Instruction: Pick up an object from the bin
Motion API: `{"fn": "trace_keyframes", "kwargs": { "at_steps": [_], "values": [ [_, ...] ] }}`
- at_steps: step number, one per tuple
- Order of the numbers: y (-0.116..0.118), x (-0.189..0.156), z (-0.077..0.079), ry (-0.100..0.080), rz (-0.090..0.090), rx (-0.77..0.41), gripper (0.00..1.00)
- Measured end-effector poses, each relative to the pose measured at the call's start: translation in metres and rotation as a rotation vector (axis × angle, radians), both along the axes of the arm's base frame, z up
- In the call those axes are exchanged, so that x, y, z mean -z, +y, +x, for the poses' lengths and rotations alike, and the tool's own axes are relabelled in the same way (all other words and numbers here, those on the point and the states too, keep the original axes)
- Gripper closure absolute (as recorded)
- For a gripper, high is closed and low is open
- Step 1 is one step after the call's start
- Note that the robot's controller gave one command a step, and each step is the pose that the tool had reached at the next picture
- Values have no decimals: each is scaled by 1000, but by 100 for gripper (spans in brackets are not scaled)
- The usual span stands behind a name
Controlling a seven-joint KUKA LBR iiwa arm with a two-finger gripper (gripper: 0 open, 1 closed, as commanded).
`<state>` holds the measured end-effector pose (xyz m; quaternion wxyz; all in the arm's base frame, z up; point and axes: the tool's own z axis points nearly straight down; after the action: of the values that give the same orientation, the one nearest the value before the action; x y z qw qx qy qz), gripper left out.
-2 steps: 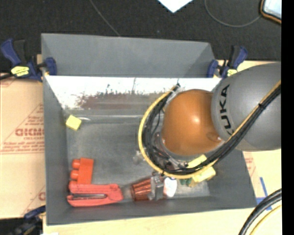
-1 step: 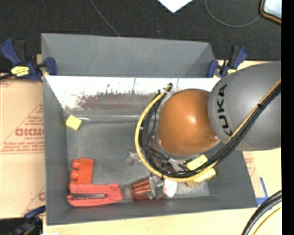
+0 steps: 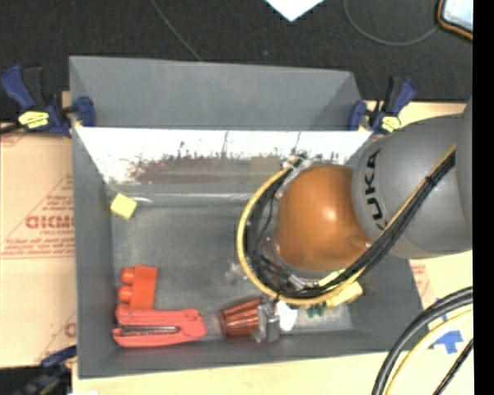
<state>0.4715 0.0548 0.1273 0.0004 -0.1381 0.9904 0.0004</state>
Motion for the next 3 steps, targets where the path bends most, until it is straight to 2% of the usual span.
{"fn": "trace_keyframes", "kwargs": {
  "at_steps": [1,2,3],
  "values": [
    [-5,54,7,-32,0,-350,0],
    [-14,57,1,-7,1,-16,100],
    [-14,57,1,-7,1,-15,100]
  ]
}}
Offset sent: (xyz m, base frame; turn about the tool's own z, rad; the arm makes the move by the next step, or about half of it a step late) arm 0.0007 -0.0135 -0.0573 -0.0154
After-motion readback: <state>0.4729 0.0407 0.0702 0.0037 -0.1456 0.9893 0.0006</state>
